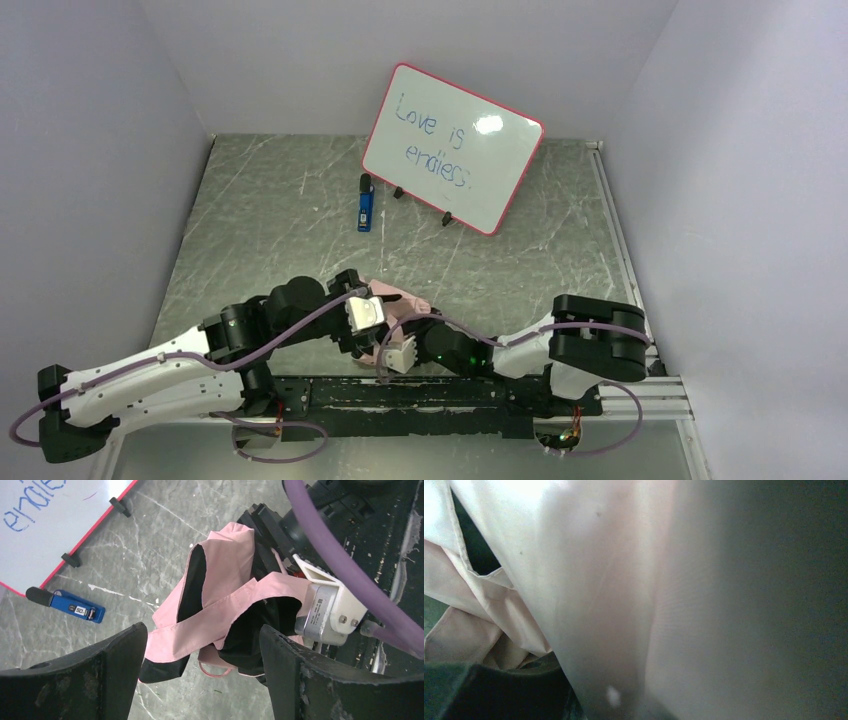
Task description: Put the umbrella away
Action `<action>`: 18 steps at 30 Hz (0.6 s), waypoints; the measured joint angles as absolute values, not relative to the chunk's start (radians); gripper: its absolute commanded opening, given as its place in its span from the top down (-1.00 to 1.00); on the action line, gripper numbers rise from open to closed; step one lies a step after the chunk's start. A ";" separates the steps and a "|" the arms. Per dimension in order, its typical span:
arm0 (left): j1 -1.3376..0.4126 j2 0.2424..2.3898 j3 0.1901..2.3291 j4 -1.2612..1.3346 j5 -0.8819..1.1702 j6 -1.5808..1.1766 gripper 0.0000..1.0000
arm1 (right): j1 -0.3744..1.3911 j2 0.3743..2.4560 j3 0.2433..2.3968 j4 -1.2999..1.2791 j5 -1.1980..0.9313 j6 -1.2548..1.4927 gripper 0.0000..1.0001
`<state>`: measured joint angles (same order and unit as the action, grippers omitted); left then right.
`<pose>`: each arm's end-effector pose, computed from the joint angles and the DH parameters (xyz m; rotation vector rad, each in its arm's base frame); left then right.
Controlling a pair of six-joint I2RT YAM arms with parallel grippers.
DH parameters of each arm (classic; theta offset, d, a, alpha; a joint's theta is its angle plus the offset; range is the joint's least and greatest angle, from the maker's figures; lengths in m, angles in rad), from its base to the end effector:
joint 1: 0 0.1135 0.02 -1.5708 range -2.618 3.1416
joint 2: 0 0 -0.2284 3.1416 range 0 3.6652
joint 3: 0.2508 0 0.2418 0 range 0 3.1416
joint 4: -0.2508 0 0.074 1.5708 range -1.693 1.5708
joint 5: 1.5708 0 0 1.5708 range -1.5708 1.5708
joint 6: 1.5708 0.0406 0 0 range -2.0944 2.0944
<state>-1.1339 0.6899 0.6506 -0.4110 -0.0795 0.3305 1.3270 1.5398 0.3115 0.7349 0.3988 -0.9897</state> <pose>0.0805 -0.1647 0.2598 1.3294 1.5553 -0.4268 0.0747 0.2351 0.0885 -1.7472 1.0299 -0.1991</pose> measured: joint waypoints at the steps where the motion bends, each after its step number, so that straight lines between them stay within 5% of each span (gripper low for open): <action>1: -1.134 0.690 0.655 -0.420 -0.068 0.338 -0.74 | 1.330 1.544 0.306 0.752 0.405 -1.001 0.44; 18: -1.036 0.778 0.874 -0.472 -0.114 0.248 -0.88 | 1.358 1.573 0.244 0.878 0.477 -1.095 0.48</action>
